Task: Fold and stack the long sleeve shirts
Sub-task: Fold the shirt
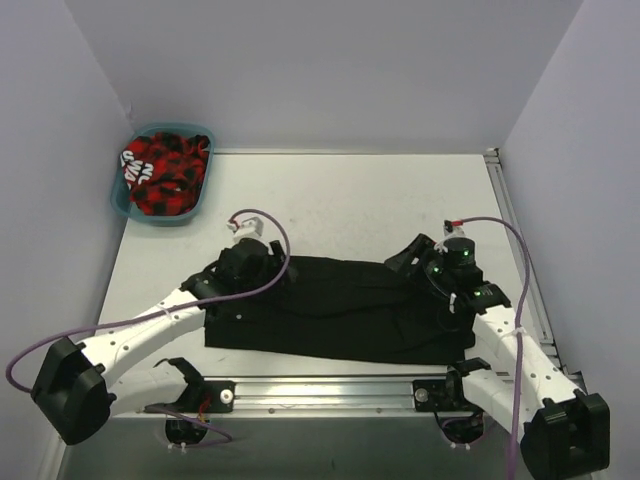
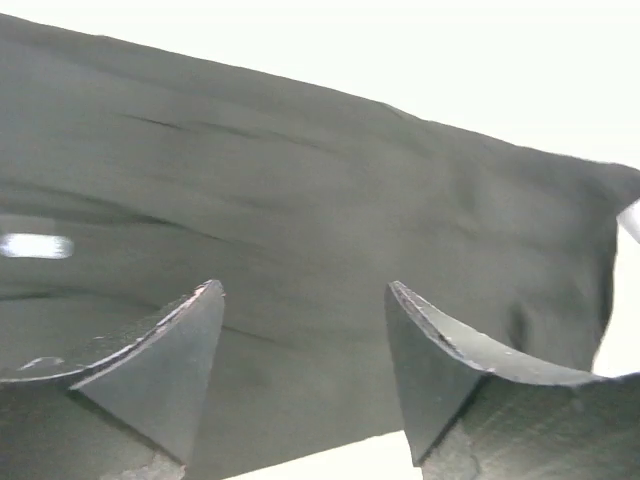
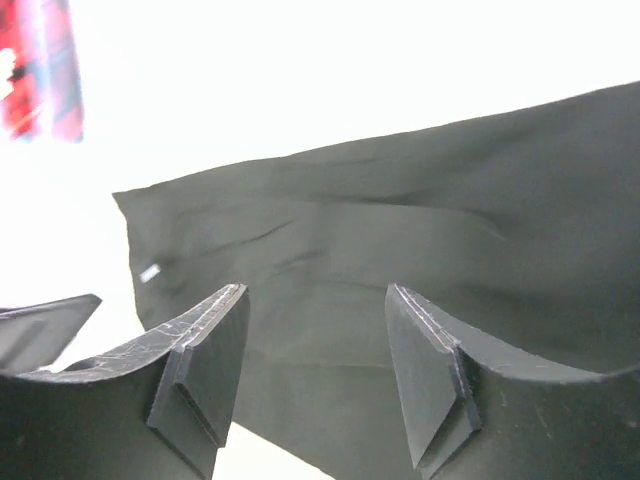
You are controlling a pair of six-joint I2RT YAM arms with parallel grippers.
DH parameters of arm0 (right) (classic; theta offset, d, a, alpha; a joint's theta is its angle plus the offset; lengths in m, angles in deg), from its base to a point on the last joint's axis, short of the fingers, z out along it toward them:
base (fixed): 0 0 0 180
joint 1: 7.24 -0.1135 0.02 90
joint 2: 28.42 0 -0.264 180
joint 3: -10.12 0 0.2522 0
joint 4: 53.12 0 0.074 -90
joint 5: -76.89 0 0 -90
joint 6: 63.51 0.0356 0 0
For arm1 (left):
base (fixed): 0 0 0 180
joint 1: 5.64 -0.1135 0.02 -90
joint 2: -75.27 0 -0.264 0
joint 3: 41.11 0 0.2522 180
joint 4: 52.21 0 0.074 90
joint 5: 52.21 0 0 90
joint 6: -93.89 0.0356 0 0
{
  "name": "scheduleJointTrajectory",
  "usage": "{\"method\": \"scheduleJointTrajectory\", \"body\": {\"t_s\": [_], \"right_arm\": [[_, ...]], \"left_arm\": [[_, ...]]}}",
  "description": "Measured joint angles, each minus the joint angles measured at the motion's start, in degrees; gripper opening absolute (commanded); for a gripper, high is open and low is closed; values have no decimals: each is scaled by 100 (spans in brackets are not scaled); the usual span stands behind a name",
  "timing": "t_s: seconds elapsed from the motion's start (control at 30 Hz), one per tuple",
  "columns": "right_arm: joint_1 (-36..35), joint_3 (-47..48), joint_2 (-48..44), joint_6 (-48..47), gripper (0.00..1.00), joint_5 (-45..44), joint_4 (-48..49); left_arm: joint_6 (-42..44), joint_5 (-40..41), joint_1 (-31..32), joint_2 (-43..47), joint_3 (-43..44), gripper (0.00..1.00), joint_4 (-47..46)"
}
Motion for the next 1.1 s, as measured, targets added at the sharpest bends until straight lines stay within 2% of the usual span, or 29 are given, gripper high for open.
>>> {"method": "scheduleJointTrajectory", "body": {"t_s": [0.1, 0.17, 0.2, 0.27, 0.37, 0.53, 0.57, 0.63, 0.77, 0.97, 1.1], "right_arm": [[-616, -28, 85, 260, 55, 55, 448], [-944, -31, 243, 374, 54, 28, 621], [-1093, -35, 337, 420, 54, 15, 693], [-1235, -87, 490, 509, 54, 15, 890], [-1290, -245, 813, 660, 53, 42, 1360], [-1276, -741, 1510, 887, 48, 94, 2116], [-1241, -874, 1648, 911, 48, 98, 2197], [-1045, -1123, 1770, 942, 47, 153, 2361], [-116, -1495, 1753, 946, 47, 503, 2677], [1255, -1561, 1436, 533, 48, 476, 2404], [1764, -1134, 1134, 118, 48, 72, 1370]], "left_arm": [[-55, -120, 796, -199, 168, 70, -306], [-79, -149, 1178, -535, 328, 63, -487], [-85, -151, 1342, -778, 417, 56, -592], [-90, -153, 1530, -1169, 483, 53, -841], [-184, -247, 1679, -1731, 476, 42, -1189], [-402, -483, 1821, -2586, 400, 34, -1803], [-492, -529, 1836, -2726, 354, 29, -1886], [-682, -590, 1853, -2933, 188, 29, -2028], [-1130, -675, 1832, -2927, -114, 28, -2544], [-1453, -699, 1716, -2761, -428, 29, -2852], [-1311, -647, 1672, -2586, -348, 52, -2476]]}}
